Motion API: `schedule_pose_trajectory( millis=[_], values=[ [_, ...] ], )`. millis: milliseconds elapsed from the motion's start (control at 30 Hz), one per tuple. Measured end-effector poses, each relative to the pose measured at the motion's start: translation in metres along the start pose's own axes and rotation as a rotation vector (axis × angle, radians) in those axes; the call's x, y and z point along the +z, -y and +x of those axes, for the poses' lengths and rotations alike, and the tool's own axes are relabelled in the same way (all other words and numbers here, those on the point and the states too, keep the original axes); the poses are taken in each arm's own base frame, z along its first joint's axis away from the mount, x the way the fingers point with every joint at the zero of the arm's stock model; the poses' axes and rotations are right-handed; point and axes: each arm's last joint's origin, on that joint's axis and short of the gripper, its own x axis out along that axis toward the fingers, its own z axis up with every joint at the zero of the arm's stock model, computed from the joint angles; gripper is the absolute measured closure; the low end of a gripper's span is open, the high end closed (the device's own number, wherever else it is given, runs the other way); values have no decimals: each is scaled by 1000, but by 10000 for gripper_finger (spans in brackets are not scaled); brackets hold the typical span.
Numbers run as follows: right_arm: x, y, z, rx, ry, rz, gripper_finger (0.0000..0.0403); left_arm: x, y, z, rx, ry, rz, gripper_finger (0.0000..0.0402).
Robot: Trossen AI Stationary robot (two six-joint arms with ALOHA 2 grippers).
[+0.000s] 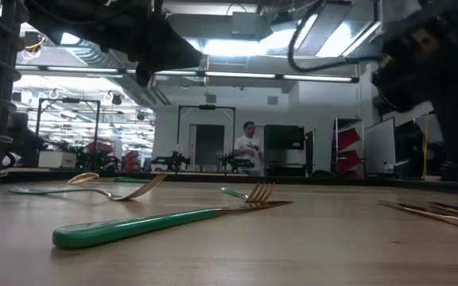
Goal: Sort silverware
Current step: Put the right knife into the cutlery rack
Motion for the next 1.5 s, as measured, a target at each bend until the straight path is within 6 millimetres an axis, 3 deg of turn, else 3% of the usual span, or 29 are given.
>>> schedule_pose_trajectory(
  millis=[367, 900, 1500],
  values=[
    [-9, 6, 31, -102, 3, 52, 286, 0, 0, 0, 1, -4, 16, 329],
    [-3, 15, 29, -183, 209, 34, 286, -1, 0, 0, 2, -6, 16, 329],
    [19, 19, 26, -244, 343, -38, 286, -1, 0, 0, 4, -12, 18, 329]
  ],
)
